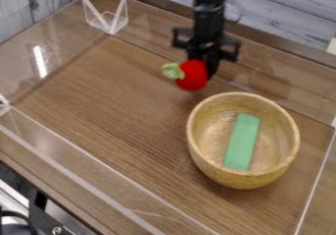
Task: Move the red object to the right side of the table
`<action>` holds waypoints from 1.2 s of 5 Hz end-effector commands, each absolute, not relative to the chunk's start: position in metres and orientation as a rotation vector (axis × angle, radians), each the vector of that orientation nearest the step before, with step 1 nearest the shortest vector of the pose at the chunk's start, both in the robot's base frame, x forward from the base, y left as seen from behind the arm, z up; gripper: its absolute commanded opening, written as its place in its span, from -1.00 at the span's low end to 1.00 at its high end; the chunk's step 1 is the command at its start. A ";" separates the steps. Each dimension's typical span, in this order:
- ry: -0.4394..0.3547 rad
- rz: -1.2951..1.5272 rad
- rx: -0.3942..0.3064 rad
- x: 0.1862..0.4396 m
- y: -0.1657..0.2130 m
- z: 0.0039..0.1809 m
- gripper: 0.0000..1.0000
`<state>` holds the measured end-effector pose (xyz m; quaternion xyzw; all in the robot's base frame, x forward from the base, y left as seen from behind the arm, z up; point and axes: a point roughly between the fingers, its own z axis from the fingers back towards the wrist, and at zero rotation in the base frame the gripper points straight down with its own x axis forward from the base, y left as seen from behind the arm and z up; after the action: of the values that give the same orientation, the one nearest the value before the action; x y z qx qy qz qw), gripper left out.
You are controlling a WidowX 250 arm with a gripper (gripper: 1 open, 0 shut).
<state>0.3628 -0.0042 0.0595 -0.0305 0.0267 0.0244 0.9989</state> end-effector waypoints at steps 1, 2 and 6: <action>-0.046 -0.050 -0.060 0.375 -0.048 0.094 -1.00; -0.037 -0.083 -0.054 0.376 -0.068 0.089 -1.00; 0.039 -0.038 0.004 0.376 -0.076 0.059 1.00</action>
<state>0.3703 -0.0719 0.0399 0.0047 0.0482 -0.0162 0.9987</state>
